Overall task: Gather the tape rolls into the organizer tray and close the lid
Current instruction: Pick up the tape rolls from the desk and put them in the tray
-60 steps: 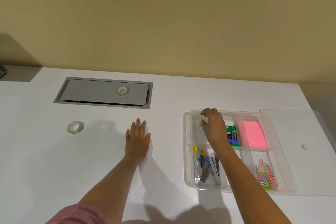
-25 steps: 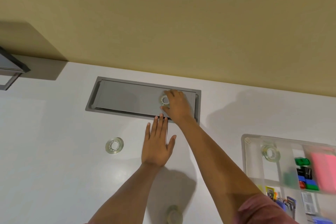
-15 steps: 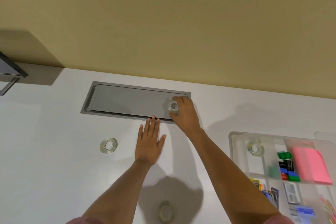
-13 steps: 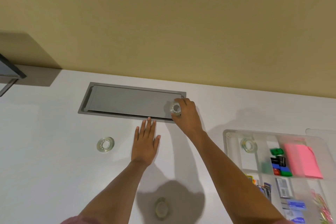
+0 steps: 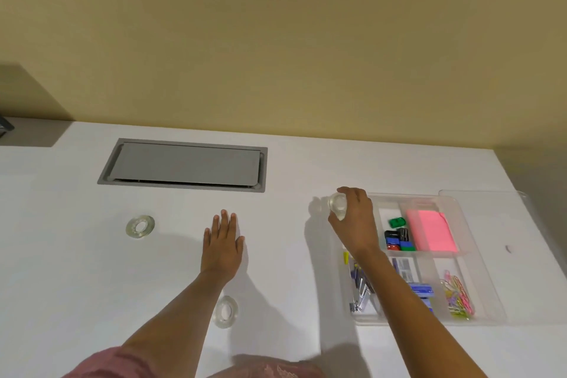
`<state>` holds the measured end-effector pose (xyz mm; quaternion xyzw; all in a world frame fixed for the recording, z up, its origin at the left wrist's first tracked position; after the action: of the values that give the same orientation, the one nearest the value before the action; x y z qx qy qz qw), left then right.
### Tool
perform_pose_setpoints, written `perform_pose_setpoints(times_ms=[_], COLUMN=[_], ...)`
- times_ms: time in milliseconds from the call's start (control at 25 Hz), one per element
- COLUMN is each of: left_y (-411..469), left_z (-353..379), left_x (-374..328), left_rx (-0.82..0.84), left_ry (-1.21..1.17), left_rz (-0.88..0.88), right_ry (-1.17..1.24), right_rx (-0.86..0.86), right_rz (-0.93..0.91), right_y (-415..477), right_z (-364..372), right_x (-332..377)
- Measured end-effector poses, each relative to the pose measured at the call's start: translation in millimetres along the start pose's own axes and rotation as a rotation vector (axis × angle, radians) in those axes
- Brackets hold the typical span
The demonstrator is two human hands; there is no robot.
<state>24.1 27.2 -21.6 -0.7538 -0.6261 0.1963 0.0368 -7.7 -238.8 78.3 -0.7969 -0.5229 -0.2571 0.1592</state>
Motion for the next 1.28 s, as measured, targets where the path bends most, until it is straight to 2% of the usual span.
perform_pose_setpoints(times_ms=[120, 280, 520, 800, 1080, 1160, 1280], left_y=[-5.8, -11.1, -17.0, -19.6, -19.9, -19.6, -19.4], left_z=[0.7, 4.2, 9.2, 13.0, 14.5, 14.4, 13.7], left_x=[-12.9, -25.3, -32.0, -36.6, -36.8, -37.2, -35.8], left_rx=[0.012, 0.03, 0.024, -0.011, -0.015, -0.007, 0.003], left_ry=[-0.02, -0.011, -0.001, -0.005, 0.006, 0.002, 0.003], left_rz=[-0.019, -0.035, -0.039, -0.055, -0.07, -0.071, -0.06], right_ry=[-0.153, -0.361, -0.562, -0.666, -0.693, -0.67, -0.642], right_rx=[0.098, 0.229, 0.254, 0.271, 0.186, 0.249, 0.205], right_rz=[0.059, 0.009, -0.119, -0.178, -0.174, -0.162, -0.178], right_y=[-11.6, -12.5, -0.9, 10.5, 5.3, 4.5, 4.1], right_z=[-15.4, -16.7, -7.5, -0.6, 1.7, 2.5, 2.5], right_x=[-31.4, -53.3, -66.5, -73.8, -74.0, -75.3, -73.0])
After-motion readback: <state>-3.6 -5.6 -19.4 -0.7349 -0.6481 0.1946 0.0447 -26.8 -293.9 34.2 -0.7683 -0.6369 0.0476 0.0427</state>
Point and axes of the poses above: each hand's wrist, its own y-axis towards the middle knuckle, its own z-axis out of the palm, x = y × z, the point moved 3 cm from there along y, towards the middle knuckle, and after that the axes turned 1 degree about y, right-handed, at the moved point
